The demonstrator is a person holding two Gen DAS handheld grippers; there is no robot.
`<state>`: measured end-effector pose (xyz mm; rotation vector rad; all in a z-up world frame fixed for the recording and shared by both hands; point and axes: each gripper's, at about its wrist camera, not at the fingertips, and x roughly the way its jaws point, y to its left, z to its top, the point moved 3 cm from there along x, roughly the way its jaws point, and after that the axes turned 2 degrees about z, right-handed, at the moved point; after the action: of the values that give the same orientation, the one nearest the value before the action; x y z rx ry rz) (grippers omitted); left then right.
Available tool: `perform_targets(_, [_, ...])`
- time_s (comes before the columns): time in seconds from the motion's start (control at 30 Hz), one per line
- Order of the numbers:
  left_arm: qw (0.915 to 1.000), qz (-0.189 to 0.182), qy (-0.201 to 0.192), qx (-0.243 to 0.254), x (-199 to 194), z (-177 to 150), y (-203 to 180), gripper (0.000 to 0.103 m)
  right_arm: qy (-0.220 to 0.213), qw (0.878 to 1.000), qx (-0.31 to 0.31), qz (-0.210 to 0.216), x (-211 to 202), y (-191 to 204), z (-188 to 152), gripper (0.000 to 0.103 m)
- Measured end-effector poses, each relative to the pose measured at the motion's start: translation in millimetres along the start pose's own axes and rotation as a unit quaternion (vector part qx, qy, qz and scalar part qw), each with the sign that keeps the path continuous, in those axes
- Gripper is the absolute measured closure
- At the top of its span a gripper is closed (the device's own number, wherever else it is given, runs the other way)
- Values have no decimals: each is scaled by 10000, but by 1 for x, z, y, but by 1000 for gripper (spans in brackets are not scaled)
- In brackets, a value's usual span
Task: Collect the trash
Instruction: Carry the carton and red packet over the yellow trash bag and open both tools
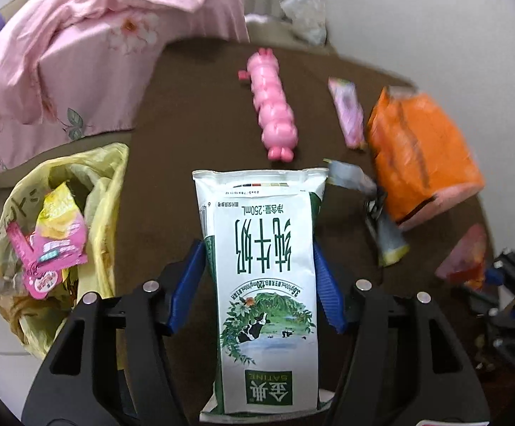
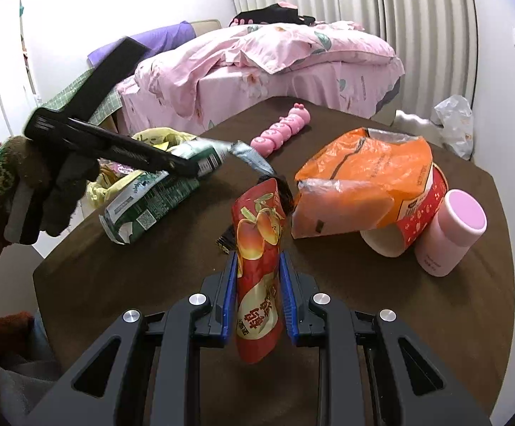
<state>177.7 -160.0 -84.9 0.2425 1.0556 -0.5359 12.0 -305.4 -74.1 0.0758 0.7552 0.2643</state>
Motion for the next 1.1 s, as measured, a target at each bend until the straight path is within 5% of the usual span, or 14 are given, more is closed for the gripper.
perform_targets(0.17, [9955, -264, -834, -373, -49, -9, 9, 48, -54, 10000, -1, 11, -4, 3, 2, 80])
perform_targets(0.3, [9873, -110, -1535, -390, -84, -24, 11, 48, -103, 9999, -42, 68, -7, 8, 6, 80])
perform_targets(0.53, [9733, 0, -2134, -846, -124, -41, 38, 48, -249, 9990, -266, 254, -12, 26, 27, 80])
perform_targets(0.67, [9579, 318, -2630, -1111, -154, -43, 67, 49, -476, 9955, -576, 587, -12, 48, 63, 80])
perform_targets(0.8, [9278, 927, -3305, -1460, -193, -47, 113, 49, -683, 9899, -909, 843, -1, 71, 104, 80])
perform_targets(0.9, [9140, 1161, -3484, -1722, -202, -52, 143, 49, -693, 9859, -1058, 1095, 20, 90, 135, 80])
perform_targets(1.1, [9039, 1230, -3419, -2255, -179, -57, 197, 49, -356, 9770, -1231, 1707, 82, 128, 177, 80])
